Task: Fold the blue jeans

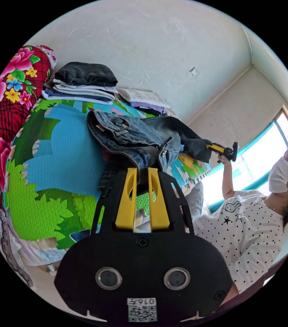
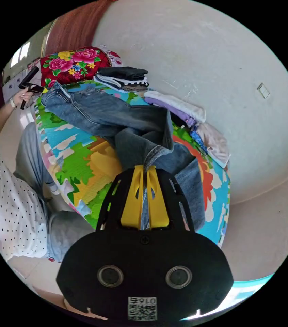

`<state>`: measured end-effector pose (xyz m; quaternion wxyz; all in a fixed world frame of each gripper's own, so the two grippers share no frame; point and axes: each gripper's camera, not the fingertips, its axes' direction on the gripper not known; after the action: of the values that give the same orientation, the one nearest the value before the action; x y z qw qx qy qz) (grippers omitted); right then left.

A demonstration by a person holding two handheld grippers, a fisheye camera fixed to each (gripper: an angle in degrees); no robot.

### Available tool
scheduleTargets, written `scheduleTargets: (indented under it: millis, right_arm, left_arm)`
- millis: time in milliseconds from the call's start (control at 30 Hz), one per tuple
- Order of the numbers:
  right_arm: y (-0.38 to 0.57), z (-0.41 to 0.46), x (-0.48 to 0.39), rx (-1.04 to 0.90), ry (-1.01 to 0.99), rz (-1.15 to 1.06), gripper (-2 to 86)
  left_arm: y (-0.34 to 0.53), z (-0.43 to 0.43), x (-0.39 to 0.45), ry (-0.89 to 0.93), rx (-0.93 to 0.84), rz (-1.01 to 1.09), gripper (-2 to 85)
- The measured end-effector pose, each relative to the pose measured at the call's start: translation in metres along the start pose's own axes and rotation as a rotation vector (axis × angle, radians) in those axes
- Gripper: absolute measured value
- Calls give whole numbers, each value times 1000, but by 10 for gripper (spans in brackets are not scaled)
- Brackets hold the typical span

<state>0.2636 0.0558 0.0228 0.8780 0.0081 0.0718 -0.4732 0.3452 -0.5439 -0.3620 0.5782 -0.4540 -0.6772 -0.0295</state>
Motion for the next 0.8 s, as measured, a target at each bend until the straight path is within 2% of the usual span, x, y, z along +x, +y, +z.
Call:
scheduleTargets:
  millis: [67, 133, 233, 300, 367, 433, 533, 600, 667, 733, 800]
  right_arm:
    - [-46, -7, 25, -34, 273, -78, 2]
    - [-87, -3, 53, -31, 427, -79, 3]
    - [-149, 27, 101, -56, 498, -40, 9]
    - [-172, 58, 121, -118, 459, 23, 19]
    - [-182, 103, 134, -270, 418, 119, 49]
    - [-175, 123, 137, -318, 413, 185, 76]
    - [-144, 117, 141, -217, 330, 279, 103]
    - [-118, 103, 140, -145, 245, 301, 116]
    - [-75, 83, 136, -55, 64, 319, 140]
    - [-40, 77, 129, -44, -92, 302, 168]
    - [-8, 77, 118, -82, -193, 281, 187]
  left_arm:
    - [7, -1, 10, -26, 19, 27, 71]
    - [12, 0, 23, -59, 26, 56, 91]
    - [22, 3, 47, -180, 62, 88, 110]
    - [32, 0, 61, -250, 132, 65, 112]
    - [40, -5, 69, -305, 173, 47, 112]
    - [46, -9, 80, -364, 164, 62, 112]
    - [49, -9, 100, -423, 85, 100, 115]
    - [49, -6, 117, -377, 88, 131, 118]
    - [47, 3, 129, -305, 91, 158, 119]
    - [43, 19, 138, -273, 73, 184, 120]
    - [34, 45, 148, -330, 24, 201, 126]
